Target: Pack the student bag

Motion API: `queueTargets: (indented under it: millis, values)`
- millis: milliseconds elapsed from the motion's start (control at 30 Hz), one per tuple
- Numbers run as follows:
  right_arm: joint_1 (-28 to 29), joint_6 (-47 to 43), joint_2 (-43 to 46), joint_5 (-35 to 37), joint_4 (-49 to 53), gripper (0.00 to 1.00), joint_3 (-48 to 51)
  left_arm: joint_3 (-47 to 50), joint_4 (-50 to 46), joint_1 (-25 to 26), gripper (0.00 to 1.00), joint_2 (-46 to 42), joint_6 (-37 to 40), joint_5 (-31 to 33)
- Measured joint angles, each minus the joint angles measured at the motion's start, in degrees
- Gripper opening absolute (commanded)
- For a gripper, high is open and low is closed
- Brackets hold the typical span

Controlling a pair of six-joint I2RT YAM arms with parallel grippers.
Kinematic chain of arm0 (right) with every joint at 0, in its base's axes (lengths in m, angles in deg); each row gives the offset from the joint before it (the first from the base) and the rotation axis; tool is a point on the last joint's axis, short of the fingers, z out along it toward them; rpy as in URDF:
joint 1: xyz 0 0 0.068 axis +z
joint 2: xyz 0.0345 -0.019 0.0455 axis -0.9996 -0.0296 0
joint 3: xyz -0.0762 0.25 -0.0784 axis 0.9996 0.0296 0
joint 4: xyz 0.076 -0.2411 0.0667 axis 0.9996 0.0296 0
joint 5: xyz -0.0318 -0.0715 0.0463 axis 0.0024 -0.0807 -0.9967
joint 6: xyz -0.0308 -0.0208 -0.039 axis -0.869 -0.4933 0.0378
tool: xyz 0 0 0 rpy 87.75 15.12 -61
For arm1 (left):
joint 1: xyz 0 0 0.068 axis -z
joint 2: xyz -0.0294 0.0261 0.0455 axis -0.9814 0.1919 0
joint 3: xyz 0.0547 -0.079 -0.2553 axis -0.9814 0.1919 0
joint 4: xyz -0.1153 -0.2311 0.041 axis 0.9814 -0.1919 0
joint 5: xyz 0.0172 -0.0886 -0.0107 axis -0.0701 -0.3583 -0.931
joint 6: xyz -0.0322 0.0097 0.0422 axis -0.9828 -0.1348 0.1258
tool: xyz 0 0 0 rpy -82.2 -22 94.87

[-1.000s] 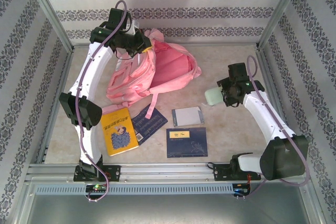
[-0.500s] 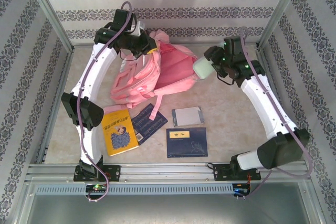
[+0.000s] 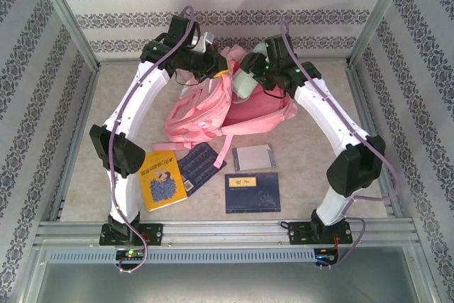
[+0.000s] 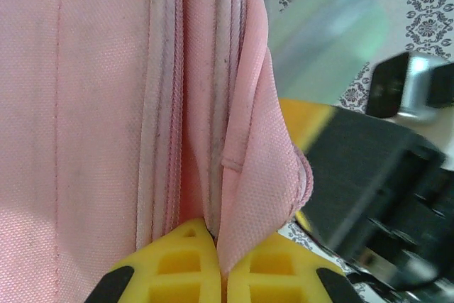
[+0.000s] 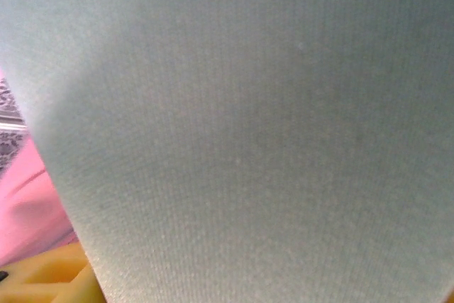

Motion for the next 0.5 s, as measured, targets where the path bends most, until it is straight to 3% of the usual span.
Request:
queueTargets:
  millis: [300,367,433,500]
  values:
    - [3.74,3.34,-1.11,2.67,-0.68,0.69,3.28,0.0,0.31,0.0,0.0,0.0,0.0,-0.17]
    - [5.18,4.35,-1.66,3.32,-1.2,0.79,3.54,0.0,0.35,-0.02,0.0,0.0,-0.13,-0.17]
    - [6.51,5.25,-2.75,3.74,-1.97,0.97,3.78,0.0,0.52,-0.13,0.0,0.0,-0.46,-0.17]
    - [6.88,6.01,-4.37,3.93,-2.32,0.98,3.78,-0.04,1.22,-0.57,0.0,0.0,-0.83,-0.26]
